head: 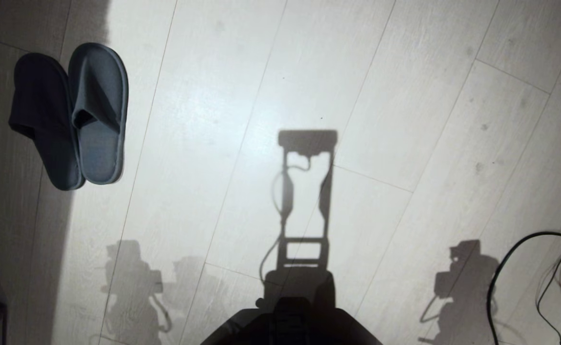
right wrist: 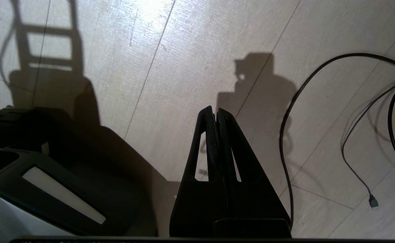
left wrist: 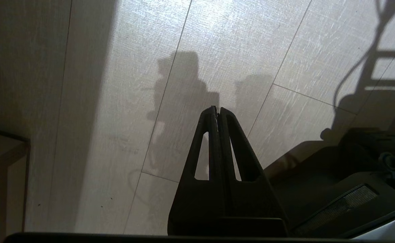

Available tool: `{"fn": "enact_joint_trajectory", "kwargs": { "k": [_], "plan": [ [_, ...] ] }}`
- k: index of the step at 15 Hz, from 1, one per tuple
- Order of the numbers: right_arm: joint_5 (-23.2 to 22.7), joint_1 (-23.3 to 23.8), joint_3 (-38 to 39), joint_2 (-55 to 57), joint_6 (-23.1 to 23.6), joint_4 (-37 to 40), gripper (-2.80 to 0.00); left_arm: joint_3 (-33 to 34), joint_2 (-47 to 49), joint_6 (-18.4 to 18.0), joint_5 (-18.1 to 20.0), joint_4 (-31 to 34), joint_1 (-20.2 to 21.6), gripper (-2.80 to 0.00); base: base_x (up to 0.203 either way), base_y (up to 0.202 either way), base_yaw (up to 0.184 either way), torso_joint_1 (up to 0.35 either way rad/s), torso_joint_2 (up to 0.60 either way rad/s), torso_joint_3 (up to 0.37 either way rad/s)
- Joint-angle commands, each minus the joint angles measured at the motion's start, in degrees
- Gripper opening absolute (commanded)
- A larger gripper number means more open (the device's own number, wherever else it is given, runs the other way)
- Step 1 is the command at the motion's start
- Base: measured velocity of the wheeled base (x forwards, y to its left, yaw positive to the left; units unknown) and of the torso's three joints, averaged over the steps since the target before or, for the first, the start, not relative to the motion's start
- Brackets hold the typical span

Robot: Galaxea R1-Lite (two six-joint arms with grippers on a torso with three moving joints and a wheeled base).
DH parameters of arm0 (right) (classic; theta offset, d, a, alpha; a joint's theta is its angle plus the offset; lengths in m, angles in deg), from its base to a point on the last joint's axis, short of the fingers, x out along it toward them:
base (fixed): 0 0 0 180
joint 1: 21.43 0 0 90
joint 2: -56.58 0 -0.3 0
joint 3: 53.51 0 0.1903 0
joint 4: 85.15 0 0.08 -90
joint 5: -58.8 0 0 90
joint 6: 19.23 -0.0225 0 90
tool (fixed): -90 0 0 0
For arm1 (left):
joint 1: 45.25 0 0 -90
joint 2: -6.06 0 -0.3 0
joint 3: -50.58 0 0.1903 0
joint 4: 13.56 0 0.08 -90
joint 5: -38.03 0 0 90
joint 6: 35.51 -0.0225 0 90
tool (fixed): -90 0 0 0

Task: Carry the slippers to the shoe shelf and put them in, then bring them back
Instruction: Pick up the slippers on the floor

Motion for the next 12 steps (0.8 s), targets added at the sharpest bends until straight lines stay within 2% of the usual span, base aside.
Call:
{"fn": "enact_joint_trajectory", "kwargs": {
  "k": [1,4,6,9,12],
  "plan": [
    [-0.07,0.0,0.0,-0.08,0.05,0.02,-2.8,0.44,0.05,-0.02,-0.01,-0.02,0.0,-2.8,0.0,0.0,0.0,0.002,0.0,-0.044],
    [0.02,0.0,0.0,-0.09,0.05,0.02,-2.8,0.37,0.05,-1.4,0.05,-0.05,0.0,-2.8,0.0,0.0,0.0,0.0,0.0,0.0],
    [-0.07,0.0,0.0,-0.09,0.05,0.02,-2.8,-4.56,1.38,-2.48,0.91,0.41,0.02,-2.8,0.0,0.0,0.0,0.0,0.0,0.0],
    [-0.07,0.0,0.0,-0.09,0.05,0.02,-2.8,-10.66,12.43,-3.69,2.48,-1.48,-0.03,-2.8,0.0,0.0,0.0,0.0,0.0,0.0],
    [-0.07,0.0,0.0,-0.09,-0.03,0.02,-2.8,-15.95,29.52,-4.9,2.85,-11.5,-0.52,-2.8,0.0,0.0,0.0,0.0,0.0,0.0]
  ]
}}
